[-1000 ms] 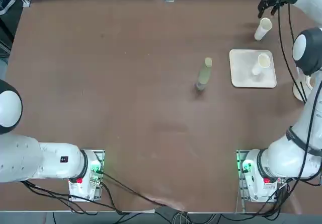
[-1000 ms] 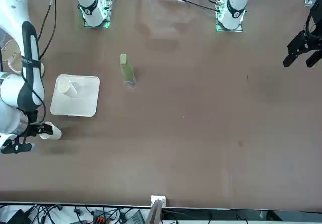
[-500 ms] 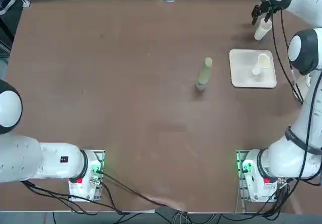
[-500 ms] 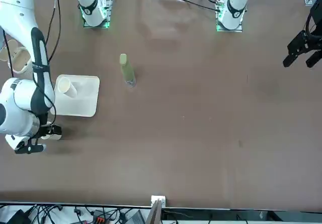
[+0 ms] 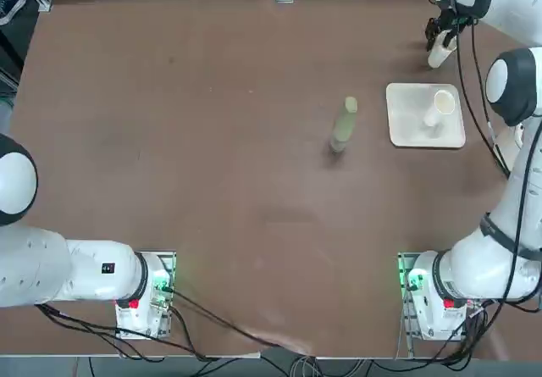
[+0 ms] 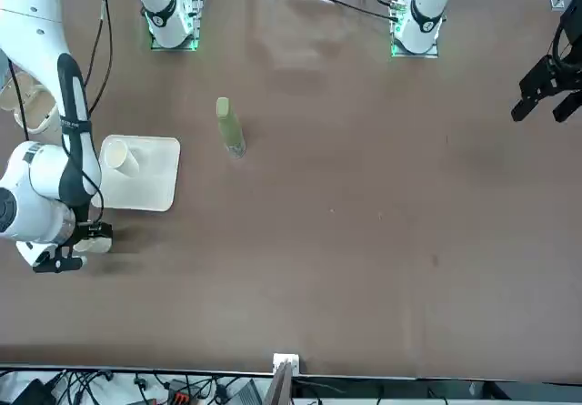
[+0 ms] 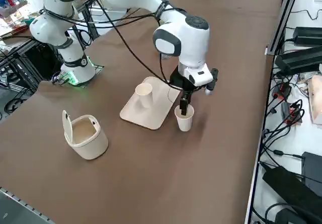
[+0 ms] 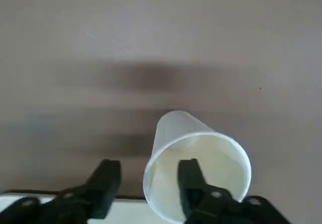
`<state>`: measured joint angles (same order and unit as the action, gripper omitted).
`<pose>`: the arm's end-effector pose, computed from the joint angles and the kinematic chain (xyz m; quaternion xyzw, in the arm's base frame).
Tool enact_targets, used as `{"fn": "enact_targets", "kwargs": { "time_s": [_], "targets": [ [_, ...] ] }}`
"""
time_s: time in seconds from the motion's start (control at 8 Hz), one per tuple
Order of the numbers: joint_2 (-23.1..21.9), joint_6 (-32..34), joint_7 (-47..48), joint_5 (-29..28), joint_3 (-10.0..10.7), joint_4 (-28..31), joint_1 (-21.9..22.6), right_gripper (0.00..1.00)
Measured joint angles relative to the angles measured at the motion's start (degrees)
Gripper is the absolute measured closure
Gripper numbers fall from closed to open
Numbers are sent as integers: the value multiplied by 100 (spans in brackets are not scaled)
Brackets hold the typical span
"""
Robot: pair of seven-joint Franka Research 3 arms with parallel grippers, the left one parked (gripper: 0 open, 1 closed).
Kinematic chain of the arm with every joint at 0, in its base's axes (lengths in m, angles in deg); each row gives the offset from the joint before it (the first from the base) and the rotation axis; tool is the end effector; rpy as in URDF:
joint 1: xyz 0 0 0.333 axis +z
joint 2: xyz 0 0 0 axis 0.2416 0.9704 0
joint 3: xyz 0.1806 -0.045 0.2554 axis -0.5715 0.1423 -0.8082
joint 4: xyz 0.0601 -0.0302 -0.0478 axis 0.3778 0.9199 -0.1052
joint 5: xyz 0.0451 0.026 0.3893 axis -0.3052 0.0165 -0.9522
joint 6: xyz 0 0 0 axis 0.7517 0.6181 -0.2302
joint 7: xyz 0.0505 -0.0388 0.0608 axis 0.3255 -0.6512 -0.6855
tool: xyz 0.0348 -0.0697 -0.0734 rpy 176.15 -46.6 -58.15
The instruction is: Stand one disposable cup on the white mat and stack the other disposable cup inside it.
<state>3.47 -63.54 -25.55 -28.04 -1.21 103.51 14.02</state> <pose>0.7044 -0.0936 0.2691 0.9975 0.0347 -0.0360 0.0506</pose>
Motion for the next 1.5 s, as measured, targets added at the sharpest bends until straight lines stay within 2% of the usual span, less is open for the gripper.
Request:
{"fn": "enact_targets", "kwargs": {
  "time_s": [0.12, 0.38, 0.62, 1.0, 1.12, 1.5],
  "targets": [
    [-2, -7, 16, -1, 3, 0, 0, 62],
    [-40, -17, 40, -2, 31, -29, -10, 98],
    [-331, 193, 43, -3, 49, -93, -57, 98],
    [-1305, 1683, 136, -11, 42, -111, -49, 98],
    [-1621, 1999, 311, -22, 30, 33, -1, 98],
    [-2701, 2117, 976, -22, 5, 1302, 303, 98]
  ]
}}
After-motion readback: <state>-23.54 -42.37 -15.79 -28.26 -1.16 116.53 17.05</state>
